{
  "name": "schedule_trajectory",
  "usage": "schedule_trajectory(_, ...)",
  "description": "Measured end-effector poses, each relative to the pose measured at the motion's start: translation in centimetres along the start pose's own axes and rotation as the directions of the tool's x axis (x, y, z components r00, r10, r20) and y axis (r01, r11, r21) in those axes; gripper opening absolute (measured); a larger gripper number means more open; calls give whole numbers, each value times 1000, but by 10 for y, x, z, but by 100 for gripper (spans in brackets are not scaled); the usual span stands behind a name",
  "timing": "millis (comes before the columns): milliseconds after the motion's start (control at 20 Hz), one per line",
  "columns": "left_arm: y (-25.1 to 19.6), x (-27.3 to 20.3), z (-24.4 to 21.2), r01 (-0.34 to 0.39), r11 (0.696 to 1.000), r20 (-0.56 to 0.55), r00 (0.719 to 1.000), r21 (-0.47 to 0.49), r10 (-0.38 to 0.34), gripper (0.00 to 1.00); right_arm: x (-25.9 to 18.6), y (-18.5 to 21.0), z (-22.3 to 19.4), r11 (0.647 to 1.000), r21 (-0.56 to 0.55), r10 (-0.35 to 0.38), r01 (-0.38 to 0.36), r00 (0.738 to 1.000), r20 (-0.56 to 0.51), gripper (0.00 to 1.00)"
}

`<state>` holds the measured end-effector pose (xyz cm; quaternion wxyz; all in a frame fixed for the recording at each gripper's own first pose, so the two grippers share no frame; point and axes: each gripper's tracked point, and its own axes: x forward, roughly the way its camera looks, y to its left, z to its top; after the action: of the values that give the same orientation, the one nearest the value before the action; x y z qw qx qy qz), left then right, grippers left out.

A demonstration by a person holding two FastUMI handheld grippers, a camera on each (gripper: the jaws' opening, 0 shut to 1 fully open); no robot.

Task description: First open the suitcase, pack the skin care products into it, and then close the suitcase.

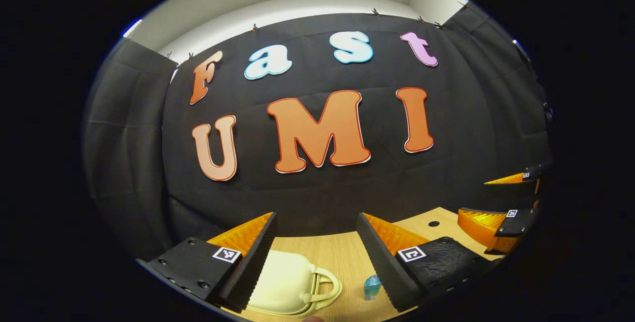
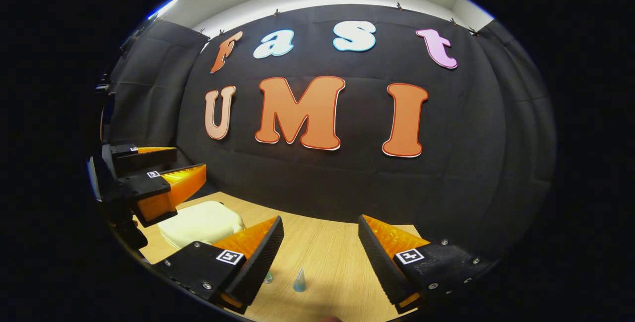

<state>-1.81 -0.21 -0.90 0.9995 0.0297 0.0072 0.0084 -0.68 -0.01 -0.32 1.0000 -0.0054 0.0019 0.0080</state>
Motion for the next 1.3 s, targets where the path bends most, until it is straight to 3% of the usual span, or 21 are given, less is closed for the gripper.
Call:
schedule_trajectory(250,-4,4,-34,17,995,-58,998,98,-11,99,-2,-10,-1,1000,-5,-19,19,1000,-1,95)
schedule_trajectory(500,-11,14,-87,79,965,-143,989,250,-44,98,-6,-31,-5,999,-17,-48,48,999,-9,95)
schedule_trajectory(800,-21,26,-155,178,875,-237,969,449,-75,98,-10,-65,-10,996,-34,-88,87,996,-24,95)
schedule_trajectory(1050,-33,31,-208,278,802,-331,937,529,-106,98,-11,-81,-21,995,-36,-90,88,995,-53,95)
schedule_trajectory(1300,-37,30,-257,380,706,-402,904,598,-146,98,-11,-87,-25,981,-33,-194,192,978,-74,95)
